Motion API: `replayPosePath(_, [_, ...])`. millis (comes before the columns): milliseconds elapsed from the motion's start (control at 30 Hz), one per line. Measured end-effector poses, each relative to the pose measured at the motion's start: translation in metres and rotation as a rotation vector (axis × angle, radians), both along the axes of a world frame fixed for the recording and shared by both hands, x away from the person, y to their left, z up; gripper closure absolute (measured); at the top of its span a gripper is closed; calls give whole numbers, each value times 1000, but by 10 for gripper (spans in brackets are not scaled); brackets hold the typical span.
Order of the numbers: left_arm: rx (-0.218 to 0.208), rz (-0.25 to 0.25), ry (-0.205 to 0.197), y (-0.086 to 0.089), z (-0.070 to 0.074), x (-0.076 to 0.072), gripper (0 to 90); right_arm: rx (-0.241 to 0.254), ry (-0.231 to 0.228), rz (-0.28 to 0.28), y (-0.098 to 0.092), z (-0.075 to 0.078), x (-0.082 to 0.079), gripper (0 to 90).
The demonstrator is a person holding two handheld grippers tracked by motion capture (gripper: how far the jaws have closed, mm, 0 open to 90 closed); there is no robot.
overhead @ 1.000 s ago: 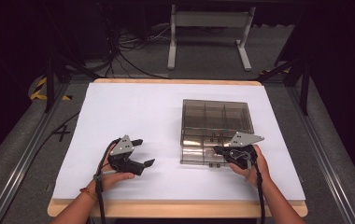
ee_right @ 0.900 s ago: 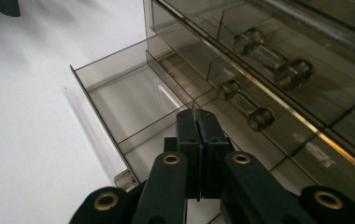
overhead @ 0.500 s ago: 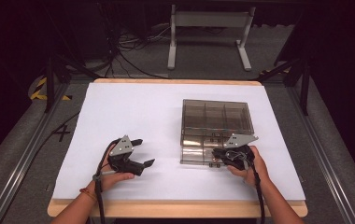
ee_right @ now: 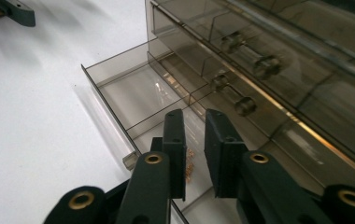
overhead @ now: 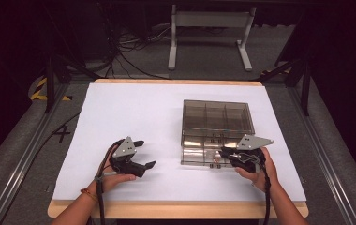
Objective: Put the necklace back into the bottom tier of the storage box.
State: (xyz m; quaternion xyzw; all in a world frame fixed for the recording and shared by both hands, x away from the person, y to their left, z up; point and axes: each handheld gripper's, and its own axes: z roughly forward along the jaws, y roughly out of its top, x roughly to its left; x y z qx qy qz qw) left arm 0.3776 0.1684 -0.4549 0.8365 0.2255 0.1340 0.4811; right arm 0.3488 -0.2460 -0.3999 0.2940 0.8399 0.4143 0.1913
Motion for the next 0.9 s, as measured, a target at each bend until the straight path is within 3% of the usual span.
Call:
replayPosePath(200, [10,-1,-1,-1,0,0,115,16,-32,-7,-10,8,-6,851])
replayPosePath(533, [40,-32,3,-6,1,-1,154,41,-83,-66,-23,18,-13,877])
replayPosePath(700, [51,-55,-4,-13,3,-6,280,59,-145,-110,-29,29,-15,899])
replayPosePath(900, [43,-107,-3,-22,6,-12,362,72,-171,-145,-37,33,-13,900])
